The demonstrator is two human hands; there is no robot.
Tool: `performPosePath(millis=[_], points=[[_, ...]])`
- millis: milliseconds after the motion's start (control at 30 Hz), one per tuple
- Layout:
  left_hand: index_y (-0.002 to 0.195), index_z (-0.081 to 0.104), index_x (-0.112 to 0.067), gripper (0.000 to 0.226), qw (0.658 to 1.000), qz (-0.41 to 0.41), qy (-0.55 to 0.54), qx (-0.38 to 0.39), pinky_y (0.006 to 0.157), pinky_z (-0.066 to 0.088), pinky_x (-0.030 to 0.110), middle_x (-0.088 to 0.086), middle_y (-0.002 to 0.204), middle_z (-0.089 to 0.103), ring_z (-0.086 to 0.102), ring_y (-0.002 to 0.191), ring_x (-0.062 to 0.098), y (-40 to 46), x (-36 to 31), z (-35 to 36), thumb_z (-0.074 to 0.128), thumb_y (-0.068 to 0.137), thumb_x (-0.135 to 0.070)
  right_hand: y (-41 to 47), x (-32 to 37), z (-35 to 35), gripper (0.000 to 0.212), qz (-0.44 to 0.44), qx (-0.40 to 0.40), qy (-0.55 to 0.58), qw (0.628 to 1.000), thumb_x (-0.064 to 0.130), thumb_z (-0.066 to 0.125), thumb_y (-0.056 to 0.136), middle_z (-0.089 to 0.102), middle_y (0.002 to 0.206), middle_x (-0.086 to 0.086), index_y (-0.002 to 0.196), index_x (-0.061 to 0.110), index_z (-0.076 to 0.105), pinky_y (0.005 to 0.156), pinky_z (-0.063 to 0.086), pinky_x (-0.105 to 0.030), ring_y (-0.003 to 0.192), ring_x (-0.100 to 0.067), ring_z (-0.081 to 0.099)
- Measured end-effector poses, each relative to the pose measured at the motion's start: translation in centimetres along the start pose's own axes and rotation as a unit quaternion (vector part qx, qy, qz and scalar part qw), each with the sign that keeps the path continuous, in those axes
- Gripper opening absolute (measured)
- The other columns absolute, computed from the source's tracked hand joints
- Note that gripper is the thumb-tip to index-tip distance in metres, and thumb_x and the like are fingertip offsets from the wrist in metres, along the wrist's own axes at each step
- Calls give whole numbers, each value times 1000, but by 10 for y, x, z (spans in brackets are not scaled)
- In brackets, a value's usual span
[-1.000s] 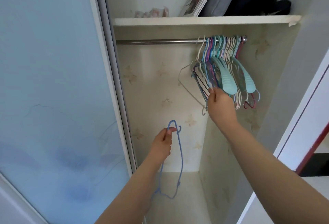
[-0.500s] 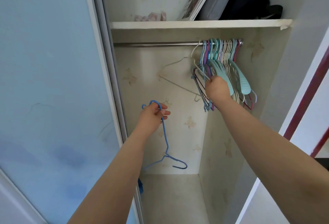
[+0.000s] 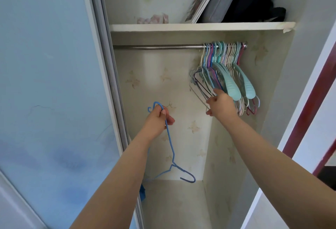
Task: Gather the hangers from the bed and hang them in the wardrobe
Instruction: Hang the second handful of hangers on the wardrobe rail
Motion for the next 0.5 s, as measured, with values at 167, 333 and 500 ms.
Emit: performPosePath(millis=[167,333,500], points=[[80,40,-16,30,999,34,7,12,71,46,31,6,69,55,54,65,18,2,-12,9,25,104,-6,-4,7,0,47,21,-4,81,996,2,34,95,63,91,-5,142,6,38,55,53,-31,52,-21,63],[81,47,-18,33,996,42,41,69,67,45,27,4,66,50,49,63,18,7,-17,16,26,104,-9,-28,30,-6,56,-170,-111,-230,952,24,52,94,35,135,-8,145,22,30,61,46,-36,78,-33,60],[76,49,-16,36,965,45,133,222,56,42,15,3,64,45,45,58,13,0,-23,33,28,104,-9,-61,48,13,52,-350,173,-416,821,10,46,89,32,140,8,134,35,42,66,35,-28,102,-19,55]])
Point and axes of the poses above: each hand's wrist, its own y-axis towards the middle knuckle, its own z-axis out of the palm, x = y × z, the point moved 2 cm from there along y, towards the middle knuckle
